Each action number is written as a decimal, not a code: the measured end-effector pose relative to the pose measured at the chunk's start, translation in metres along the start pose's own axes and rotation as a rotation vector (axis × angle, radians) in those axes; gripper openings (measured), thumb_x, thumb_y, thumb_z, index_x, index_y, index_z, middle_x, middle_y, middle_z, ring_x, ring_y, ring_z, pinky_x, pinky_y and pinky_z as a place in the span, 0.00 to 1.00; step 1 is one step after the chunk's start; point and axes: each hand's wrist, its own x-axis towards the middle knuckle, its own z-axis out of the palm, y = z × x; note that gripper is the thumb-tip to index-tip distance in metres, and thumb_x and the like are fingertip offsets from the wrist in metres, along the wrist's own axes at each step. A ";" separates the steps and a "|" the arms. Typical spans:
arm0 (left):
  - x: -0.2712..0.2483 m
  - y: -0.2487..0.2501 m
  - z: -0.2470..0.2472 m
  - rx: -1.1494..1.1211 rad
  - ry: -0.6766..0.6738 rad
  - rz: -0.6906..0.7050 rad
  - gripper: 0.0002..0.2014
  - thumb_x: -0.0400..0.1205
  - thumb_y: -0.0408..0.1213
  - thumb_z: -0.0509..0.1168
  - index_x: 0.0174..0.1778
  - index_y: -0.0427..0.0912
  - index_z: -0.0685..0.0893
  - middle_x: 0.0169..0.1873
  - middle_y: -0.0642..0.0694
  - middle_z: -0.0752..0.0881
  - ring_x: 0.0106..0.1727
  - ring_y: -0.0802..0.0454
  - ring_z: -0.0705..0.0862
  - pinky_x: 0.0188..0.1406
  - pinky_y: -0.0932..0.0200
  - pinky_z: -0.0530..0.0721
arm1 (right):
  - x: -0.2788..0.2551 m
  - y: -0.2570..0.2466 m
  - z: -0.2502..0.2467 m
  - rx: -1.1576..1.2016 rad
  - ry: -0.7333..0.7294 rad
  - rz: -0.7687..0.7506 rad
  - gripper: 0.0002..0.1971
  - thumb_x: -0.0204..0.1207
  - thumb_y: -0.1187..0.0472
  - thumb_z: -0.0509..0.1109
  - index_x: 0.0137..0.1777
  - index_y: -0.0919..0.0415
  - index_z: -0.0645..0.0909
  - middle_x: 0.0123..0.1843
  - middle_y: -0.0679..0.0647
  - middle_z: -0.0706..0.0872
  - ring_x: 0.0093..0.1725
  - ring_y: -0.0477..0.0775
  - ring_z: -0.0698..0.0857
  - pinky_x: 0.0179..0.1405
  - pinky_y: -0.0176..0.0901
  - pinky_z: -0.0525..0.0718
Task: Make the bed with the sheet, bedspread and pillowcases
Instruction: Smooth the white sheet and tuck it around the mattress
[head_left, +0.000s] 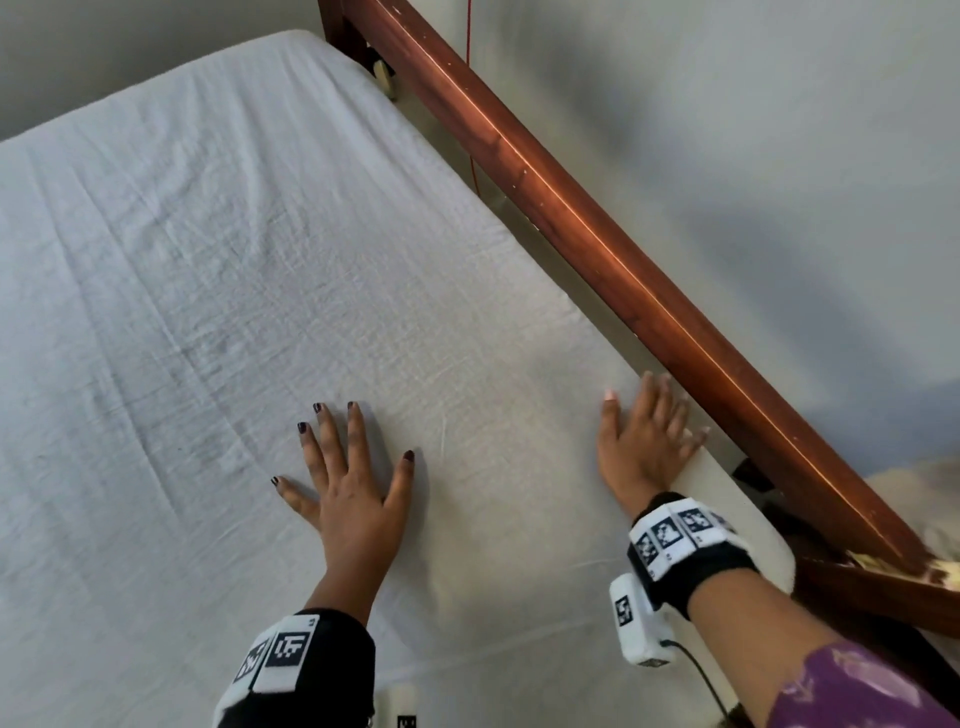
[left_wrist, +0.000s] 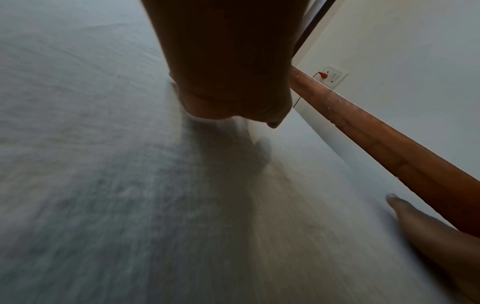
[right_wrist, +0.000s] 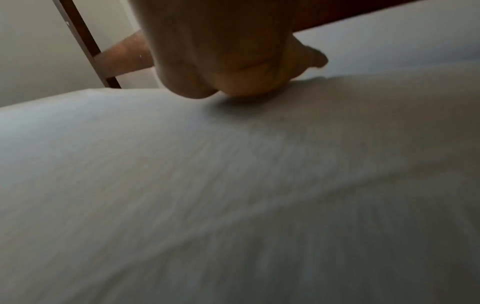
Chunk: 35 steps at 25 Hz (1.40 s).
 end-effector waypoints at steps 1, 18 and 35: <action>-0.005 0.002 0.003 0.020 -0.021 0.010 0.43 0.72 0.72 0.40 0.84 0.61 0.40 0.81 0.59 0.29 0.80 0.58 0.24 0.66 0.47 0.13 | -0.011 0.001 0.006 0.007 0.015 -0.005 0.37 0.81 0.35 0.38 0.84 0.56 0.50 0.86 0.55 0.51 0.84 0.61 0.50 0.77 0.70 0.39; -0.076 0.031 0.070 0.371 -0.211 0.644 0.41 0.77 0.67 0.54 0.85 0.53 0.56 0.85 0.44 0.52 0.85 0.41 0.48 0.75 0.24 0.46 | -0.082 0.014 0.024 0.074 0.119 -0.169 0.34 0.81 0.41 0.42 0.84 0.57 0.52 0.86 0.55 0.51 0.84 0.60 0.49 0.78 0.61 0.36; -0.161 -0.038 0.076 0.436 -0.058 0.605 0.35 0.78 0.60 0.56 0.80 0.48 0.67 0.82 0.43 0.63 0.83 0.45 0.58 0.75 0.29 0.54 | -0.161 0.023 0.050 -0.049 0.071 -0.332 0.33 0.83 0.39 0.42 0.84 0.55 0.57 0.85 0.58 0.56 0.83 0.67 0.53 0.77 0.74 0.44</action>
